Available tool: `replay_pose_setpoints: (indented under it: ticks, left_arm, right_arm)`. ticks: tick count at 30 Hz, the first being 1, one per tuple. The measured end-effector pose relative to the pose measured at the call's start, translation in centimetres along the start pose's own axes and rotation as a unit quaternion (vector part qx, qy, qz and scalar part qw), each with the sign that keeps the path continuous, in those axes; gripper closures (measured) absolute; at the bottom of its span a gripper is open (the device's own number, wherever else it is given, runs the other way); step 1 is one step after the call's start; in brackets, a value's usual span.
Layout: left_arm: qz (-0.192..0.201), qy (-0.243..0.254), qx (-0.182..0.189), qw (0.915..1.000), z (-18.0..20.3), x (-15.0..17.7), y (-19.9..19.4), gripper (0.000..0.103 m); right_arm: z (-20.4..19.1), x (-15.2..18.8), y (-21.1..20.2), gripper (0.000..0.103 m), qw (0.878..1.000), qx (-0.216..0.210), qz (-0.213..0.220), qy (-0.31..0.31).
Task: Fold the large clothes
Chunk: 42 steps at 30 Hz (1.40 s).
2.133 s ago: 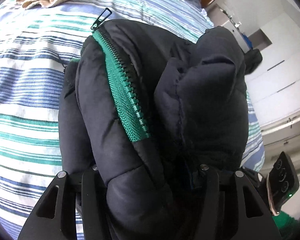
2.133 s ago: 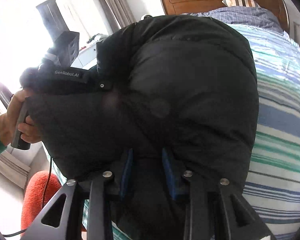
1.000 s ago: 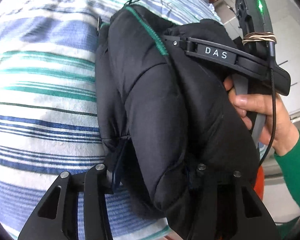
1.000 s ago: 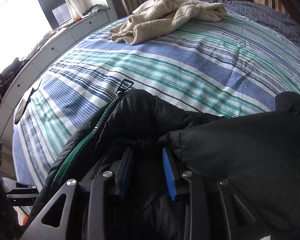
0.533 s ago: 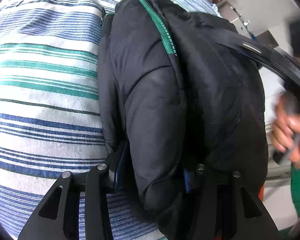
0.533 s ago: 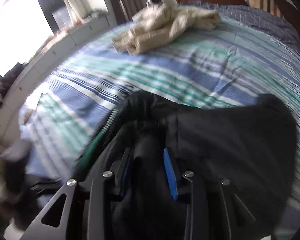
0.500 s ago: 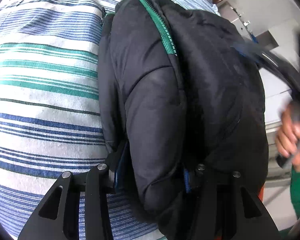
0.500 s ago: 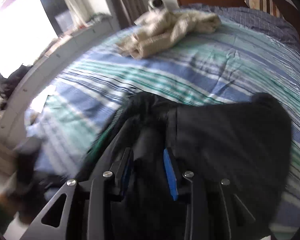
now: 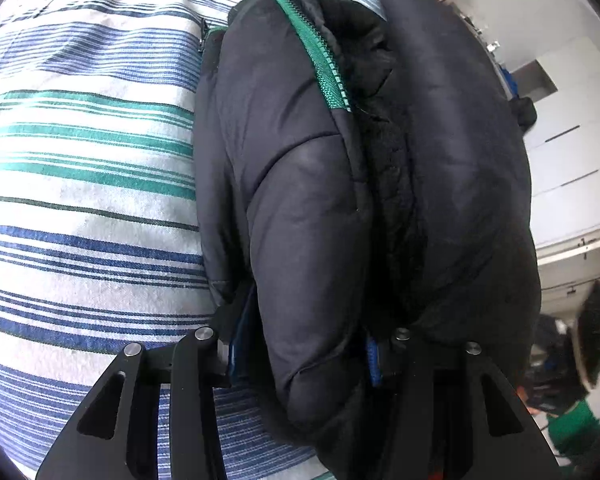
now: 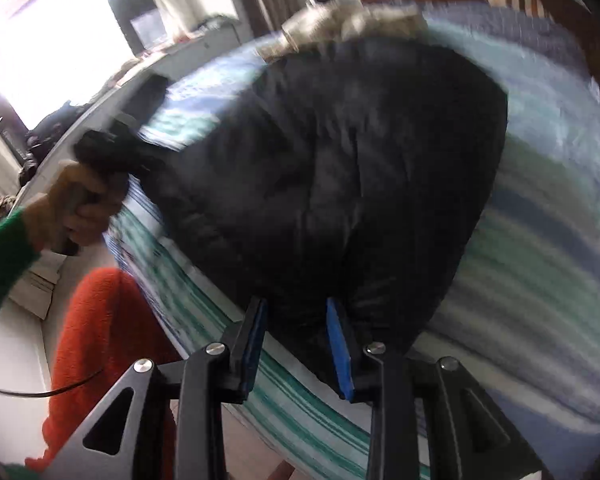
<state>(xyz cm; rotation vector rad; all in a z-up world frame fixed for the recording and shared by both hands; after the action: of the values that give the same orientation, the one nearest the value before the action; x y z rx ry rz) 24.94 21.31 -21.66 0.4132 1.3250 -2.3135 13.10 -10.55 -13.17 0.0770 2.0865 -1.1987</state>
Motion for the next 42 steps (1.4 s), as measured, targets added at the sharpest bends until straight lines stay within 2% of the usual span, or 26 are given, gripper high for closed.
replay_pose_setpoints:
  ticks: [1,3,5,7,8,9,11,13,15,16,18,20,21,23,26,28,29,33,35,37,38,39,42]
  left_arm:
    - [0.002,0.001,0.001,1.0,0.1,0.1,0.0,0.055]
    - [0.005,0.0,0.004,1.0,0.1,0.4,0.2,0.055]
    - [0.01,-0.006,0.005,0.9999,-0.1,0.6,0.1,0.055]
    - [0.015,-0.015,0.007,0.9997,-0.3,0.6,-0.1,0.055]
    - [0.017,-0.02,0.008,0.9996,-0.3,0.6,-0.3,0.054]
    - [0.021,-0.027,0.009,0.9994,-0.2,0.6,-0.7,0.053]
    - [0.028,-0.031,0.011,0.9991,0.0,0.5,-1.5,0.051]
    - [0.033,-0.034,0.015,0.9988,0.0,0.4,-2.5,0.044]
    - [0.051,-0.039,0.017,0.9978,-0.5,-0.1,-4.5,0.024]
    - [0.068,-0.043,0.021,0.9965,-0.9,-0.5,-5.7,0.021]
    - [0.094,-0.058,0.038,0.9931,-1.8,-1.2,-7.3,0.013]
    - [0.111,-0.079,0.047,0.9895,-3.0,-1.9,-8.0,0.01]
    - [0.113,-0.085,0.053,0.9885,-3.4,-2.2,-7.9,0.007]
    - [0.102,-0.096,0.076,0.9873,-4.2,-2.8,-6.6,0.006]
    - [0.084,-0.1,0.093,0.987,-5.2,-3.8,-4.0,0.005]
    - [0.073,-0.116,0.132,0.9818,-5.5,-4.2,-2.9,0.004]
    - [0.07,-0.136,0.158,0.9756,-5.8,-4.5,-2.2,0.004]
    - [0.08,-0.162,0.205,0.9618,-6.2,-5.6,-1.2,0.004]
    - [0.066,-0.143,0.204,0.9662,-5.0,-6.0,-0.1,0.002]
    - [0.04,-0.071,0.175,0.9812,-2.2,-6.2,1.6,0.001]
    - [0.033,-0.054,0.162,0.9847,-1.6,-6.4,2.0,0.0]
    - [0.017,-0.044,0.144,0.9884,-1.3,-6.4,3.1,0.0]
    - [-0.01,-0.052,0.126,0.9907,-2.1,-6.1,4.6,0.001]
  right_arm:
    - [1.1,1.0,1.2,0.074,0.999,-0.01,-0.013,0.033]
    - [2.9,2.4,2.4,0.089,0.996,-0.027,-0.011,0.084]
    - [3.5,2.0,1.4,0.09,0.992,-0.032,0.005,0.121]
    - [2.4,1.4,-0.1,0.089,0.996,-0.02,0.015,0.088]
    - [1.6,1.0,-1.0,0.083,0.997,-0.02,0.018,0.072]
    - [1.0,0.6,-2.1,0.083,0.997,-0.025,0.025,0.061]
    - [0.1,-1.3,-4.9,0.082,0.996,-0.035,0.064,0.049]
    - [0.2,-3.2,-6.7,0.079,0.993,-0.03,0.1,0.048]
    - [0.6,-5.8,-7.8,0.076,0.989,-0.015,0.144,0.041]
    - [0.6,-7.1,-7.6,0.074,0.987,-0.01,0.156,0.032]
    - [0.2,-9.5,-5.5,0.073,0.987,-0.01,0.158,0.016]
    - [-1.2,-10.2,-2.5,0.073,0.99,-0.019,0.142,0.004]
    - [-1.9,-10.4,0.4,0.072,0.993,-0.024,0.116,-0.001]
    - [-2.7,-9.6,3.0,0.072,0.994,-0.011,0.106,-0.01]
    - [-3.5,-9.1,3.5,0.072,0.994,0.001,0.111,-0.021]
    - [-3.1,-8.7,3.2,0.072,0.994,-0.006,0.109,-0.007]
    - [-2.8,-8.7,2.8,0.073,0.994,-0.009,0.109,-0.002]
    - [-2.5,-9.1,2.8,0.074,0.994,-0.016,0.104,0.0]
    - [-3.1,-9.0,3.2,0.074,0.994,-0.006,0.104,-0.014]
    - [-3.1,-8.8,3.0,0.074,0.994,0.008,0.104,-0.03]
    - [-3.3,-8.5,3.1,0.074,0.994,0.016,0.105,-0.038]
    - [-3.3,-8.4,3.0,0.074,0.993,0.02,0.107,-0.039]
    - [-2.7,-8.4,1.1,0.074,0.994,0.006,0.11,-0.019]
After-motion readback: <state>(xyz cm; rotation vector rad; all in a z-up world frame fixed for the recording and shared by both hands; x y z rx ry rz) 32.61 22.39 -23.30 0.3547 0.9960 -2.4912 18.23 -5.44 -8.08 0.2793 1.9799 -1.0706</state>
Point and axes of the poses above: each gripper's, at about its wrist camera, not at the fingertips, and y roughly the way its jaws point, z to its right, x to its underside, the point moved 4 cm from there along y, roughly the way its jaws point, and after that the axes turned 15 degrees about z, right-handed, at the moved point
